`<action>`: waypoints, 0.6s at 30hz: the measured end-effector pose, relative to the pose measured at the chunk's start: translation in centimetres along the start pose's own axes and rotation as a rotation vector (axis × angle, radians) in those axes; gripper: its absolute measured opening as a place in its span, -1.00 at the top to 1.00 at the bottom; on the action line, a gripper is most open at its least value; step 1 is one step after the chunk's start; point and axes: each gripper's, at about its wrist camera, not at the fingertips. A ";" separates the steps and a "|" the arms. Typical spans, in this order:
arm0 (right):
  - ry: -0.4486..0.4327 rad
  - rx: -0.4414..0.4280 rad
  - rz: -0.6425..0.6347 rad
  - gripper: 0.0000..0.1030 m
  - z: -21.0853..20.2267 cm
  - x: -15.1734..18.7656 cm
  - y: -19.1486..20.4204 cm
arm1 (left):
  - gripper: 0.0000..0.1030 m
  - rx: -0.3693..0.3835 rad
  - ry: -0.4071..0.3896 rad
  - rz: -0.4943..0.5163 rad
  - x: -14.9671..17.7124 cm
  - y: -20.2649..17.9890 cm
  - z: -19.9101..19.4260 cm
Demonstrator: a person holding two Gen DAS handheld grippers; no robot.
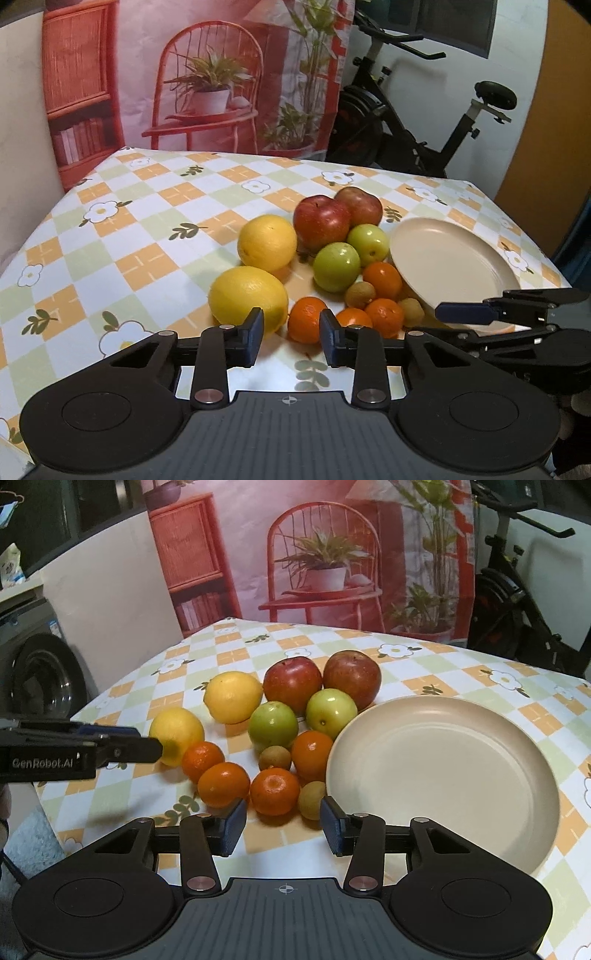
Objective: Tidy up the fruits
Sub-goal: 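Move both tools down toward the tangerines in the fruit pile, then grasp a small tangerine with the right tool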
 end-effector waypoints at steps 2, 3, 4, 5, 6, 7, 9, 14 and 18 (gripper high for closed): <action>0.002 -0.003 0.007 0.19 0.0 0.2 0.0 | 0.32 0.005 0.009 0.002 0.2 0.0 0.0; 0.003 -0.004 0.008 0.19 0.1 0.2 0.0 | 0.32 0.007 0.012 0.002 0.4 0.0 0.0; 0.004 -0.006 0.007 0.19 0.1 0.2 0.0 | 0.32 0.010 0.015 0.002 0.5 0.0 0.0; 0.004 -0.006 0.005 0.19 0.1 0.2 0.1 | 0.32 0.012 0.018 0.002 0.5 -0.1 0.1; 0.003 -0.007 0.003 0.19 0.1 0.2 0.1 | 0.32 0.015 0.022 0.001 0.6 0.0 0.0; 0.003 -0.008 0.002 0.19 0.0 0.2 0.2 | 0.32 0.019 0.027 0.000 0.6 -0.1 0.1; 0.002 -0.009 0.004 0.19 0.0 0.2 0.2 | 0.32 0.027 0.037 -0.005 0.7 0.0 0.2; 0.001 -0.012 0.017 0.19 0.1 0.2 0.1 | 0.32 0.023 0.045 -0.007 0.9 0.0 0.4; 0.003 -0.013 0.016 0.19 0.4 0.3 0.0 | 0.32 0.018 0.035 -0.008 0.7 0.1 0.3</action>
Point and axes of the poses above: each gripper's, at about its wrist camera, not at the fingertips, and z roughly the way its jaws point, y to its left, x to its underside, and after that the axes turned 15 degrees about -z, right-handed
